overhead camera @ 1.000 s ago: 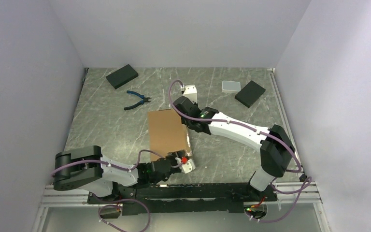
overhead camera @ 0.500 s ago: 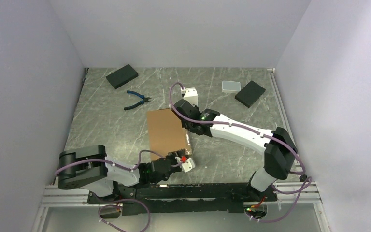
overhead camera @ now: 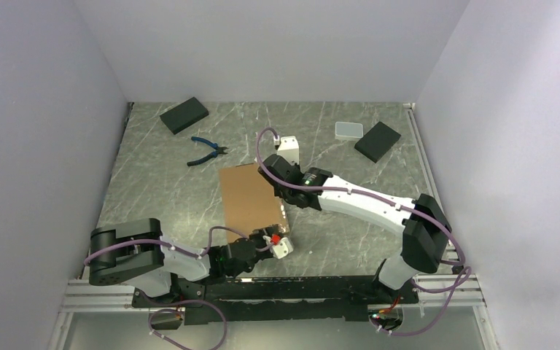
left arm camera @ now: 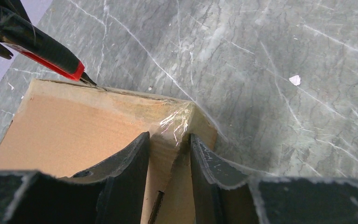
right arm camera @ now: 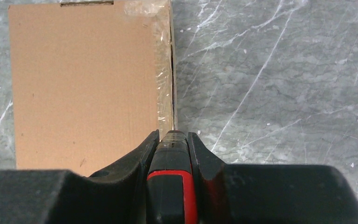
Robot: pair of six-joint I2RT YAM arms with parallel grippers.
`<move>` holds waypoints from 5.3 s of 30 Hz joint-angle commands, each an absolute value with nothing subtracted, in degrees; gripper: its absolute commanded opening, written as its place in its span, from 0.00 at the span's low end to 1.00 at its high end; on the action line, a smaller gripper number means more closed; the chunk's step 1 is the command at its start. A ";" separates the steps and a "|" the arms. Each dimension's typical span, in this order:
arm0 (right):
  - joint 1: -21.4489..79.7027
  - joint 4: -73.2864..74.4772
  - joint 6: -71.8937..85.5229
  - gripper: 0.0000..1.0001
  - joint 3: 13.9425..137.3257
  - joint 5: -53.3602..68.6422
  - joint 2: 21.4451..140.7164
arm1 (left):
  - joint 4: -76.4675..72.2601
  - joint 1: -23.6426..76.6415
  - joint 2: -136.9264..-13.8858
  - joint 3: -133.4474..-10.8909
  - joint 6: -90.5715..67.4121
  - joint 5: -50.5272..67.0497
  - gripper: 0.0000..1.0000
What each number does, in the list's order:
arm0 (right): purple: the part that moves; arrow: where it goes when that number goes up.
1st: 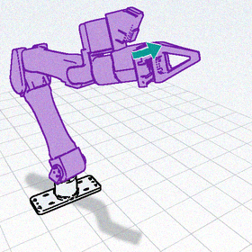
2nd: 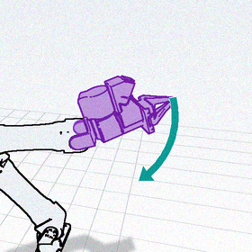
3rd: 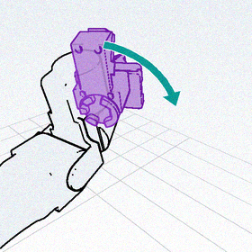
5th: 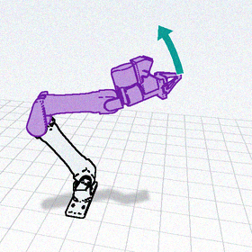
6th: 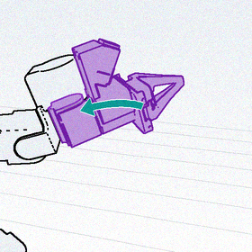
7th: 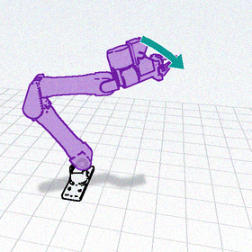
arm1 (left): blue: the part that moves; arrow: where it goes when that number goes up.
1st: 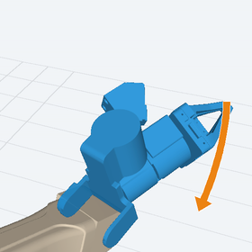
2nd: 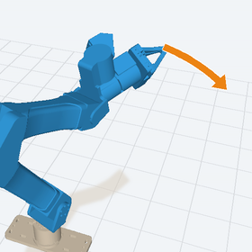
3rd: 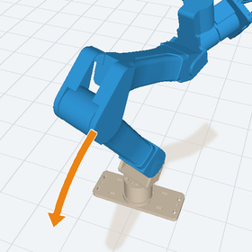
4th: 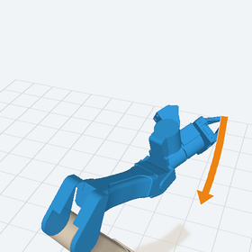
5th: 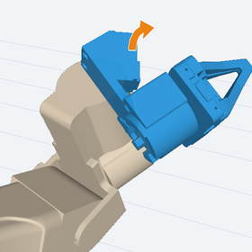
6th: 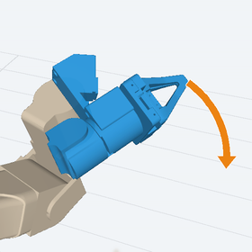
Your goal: Unpack the express box
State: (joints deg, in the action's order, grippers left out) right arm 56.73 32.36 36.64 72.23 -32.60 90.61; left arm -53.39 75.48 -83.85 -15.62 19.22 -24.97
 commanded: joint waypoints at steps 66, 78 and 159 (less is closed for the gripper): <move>68.22 46.31 52.19 0.00 63.85 -27.68 79.82 | -67.05 72.15 -95.18 -16.18 19.29 -37.44 0.30; 70.32 48.77 53.99 0.00 64.62 -28.79 78.74 | -67.14 72.16 -95.42 -15.83 18.72 -38.19 0.29; 35.75 59.09 25.75 0.00 73.01 -36.56 84.06 | -7.70 58.21 -54.18 -35.42 -7.86 -15.91 0.84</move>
